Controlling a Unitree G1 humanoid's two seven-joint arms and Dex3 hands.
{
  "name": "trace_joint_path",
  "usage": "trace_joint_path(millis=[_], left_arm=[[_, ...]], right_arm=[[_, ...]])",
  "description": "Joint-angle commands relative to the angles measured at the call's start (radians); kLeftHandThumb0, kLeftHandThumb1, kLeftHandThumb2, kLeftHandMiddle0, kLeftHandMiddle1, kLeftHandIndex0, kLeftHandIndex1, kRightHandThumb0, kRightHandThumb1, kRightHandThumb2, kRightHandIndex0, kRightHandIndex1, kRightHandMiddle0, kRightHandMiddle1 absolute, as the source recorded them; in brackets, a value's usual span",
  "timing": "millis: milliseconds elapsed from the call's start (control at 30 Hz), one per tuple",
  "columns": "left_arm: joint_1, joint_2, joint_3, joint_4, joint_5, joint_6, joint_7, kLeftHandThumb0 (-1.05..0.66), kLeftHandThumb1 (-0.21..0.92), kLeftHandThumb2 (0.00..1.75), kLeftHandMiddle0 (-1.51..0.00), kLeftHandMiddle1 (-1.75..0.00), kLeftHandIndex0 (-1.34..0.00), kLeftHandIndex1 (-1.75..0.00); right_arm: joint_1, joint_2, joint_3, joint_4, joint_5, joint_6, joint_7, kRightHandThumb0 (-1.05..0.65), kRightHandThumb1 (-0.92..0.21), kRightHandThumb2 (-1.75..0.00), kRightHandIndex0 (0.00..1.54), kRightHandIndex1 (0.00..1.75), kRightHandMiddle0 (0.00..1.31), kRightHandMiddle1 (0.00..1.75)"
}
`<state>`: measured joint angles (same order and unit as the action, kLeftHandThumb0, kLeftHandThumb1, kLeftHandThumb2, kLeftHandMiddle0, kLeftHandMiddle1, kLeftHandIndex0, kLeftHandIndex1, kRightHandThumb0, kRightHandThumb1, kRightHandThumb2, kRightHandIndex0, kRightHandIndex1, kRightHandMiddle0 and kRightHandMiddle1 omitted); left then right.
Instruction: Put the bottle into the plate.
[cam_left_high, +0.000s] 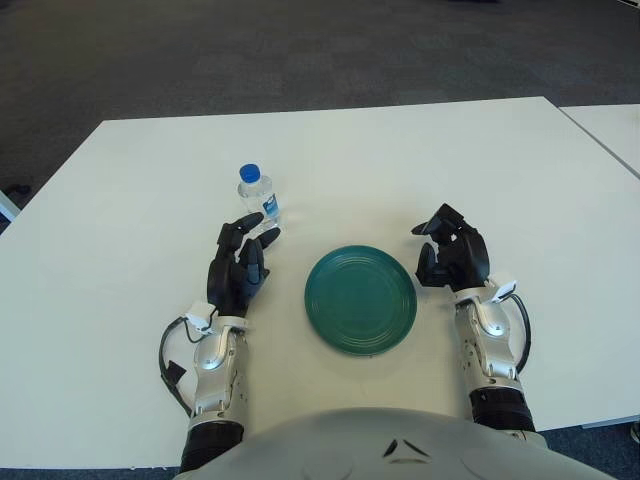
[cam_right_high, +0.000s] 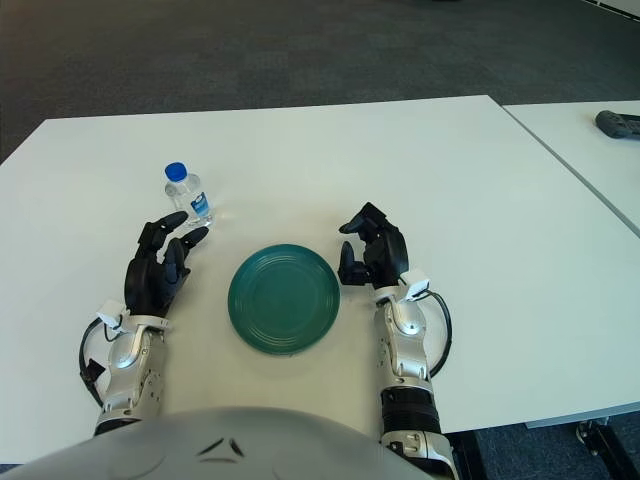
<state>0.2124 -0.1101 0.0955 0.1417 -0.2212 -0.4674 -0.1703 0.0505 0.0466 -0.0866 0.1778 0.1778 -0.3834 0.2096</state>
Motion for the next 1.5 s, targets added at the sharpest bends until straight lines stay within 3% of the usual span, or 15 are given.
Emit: trace_joint_path(millis=[0,700,967,1067,1167,1367,1467], left_arm=[[-0.007,0.003,0.001,-0.002,0.000,0.003,0.006,-0.78,0.92,0.58,-0.51,-0.81,-0.25,-1.13],[-0.002,-0.027,0.007,0.002,0.042,-0.026,0.089,-0.72,0.92,0.61,-0.46,-0.76,-0.23,-1.09],[-0.001,-0.030,-0.003,0.012,0.062,-0.045,0.121,-0.77,0.92,0.65,-0.43,-0.58,-0.16,-1.02],[0.003,-0.033,-0.008,0.011,0.091,-0.046,0.151,-0.85,0.92,0.74,-0.34,-0.35,-0.05,-0.98],[0.012,-0.031,-0.018,0.004,0.126,-0.039,0.177,-0.94,0.92,0.84,-0.19,-0.18,-0.02,-0.69],[0.028,-0.001,-0.042,0.013,0.234,-0.035,0.229,-1.03,0.92,0.98,-0.04,-0.03,0.00,-0.29],[0.010,0.014,-0.043,0.045,0.252,-0.045,0.234,-1.04,0.92,1.02,-0.01,-0.01,0.00,-0.19]], right_arm=[[-0.018,-0.001,0.000,0.006,0.011,-0.017,0.003,-0.01,-0.09,-1.53,0.70,1.75,0.72,1.57],[-0.031,0.001,-0.002,0.023,0.008,-0.020,-0.005,-0.01,-0.07,-1.55,0.71,1.75,0.72,1.59],[-0.038,-0.006,-0.004,0.033,0.011,-0.021,0.003,-0.01,-0.07,-1.56,0.71,1.75,0.71,1.62],[-0.042,-0.007,-0.007,0.035,0.013,-0.019,0.003,-0.01,-0.07,-1.56,0.72,1.75,0.70,1.62],[-0.045,-0.001,-0.011,0.035,0.013,-0.015,-0.009,-0.01,-0.07,-1.55,0.72,1.75,0.71,1.59],[-0.050,0.005,-0.015,0.032,0.010,-0.009,-0.028,-0.01,-0.06,-1.54,0.74,1.75,0.74,1.54],[-0.053,0.006,-0.016,0.033,0.010,-0.005,-0.037,-0.01,-0.06,-1.54,0.74,1.75,0.75,1.53]])
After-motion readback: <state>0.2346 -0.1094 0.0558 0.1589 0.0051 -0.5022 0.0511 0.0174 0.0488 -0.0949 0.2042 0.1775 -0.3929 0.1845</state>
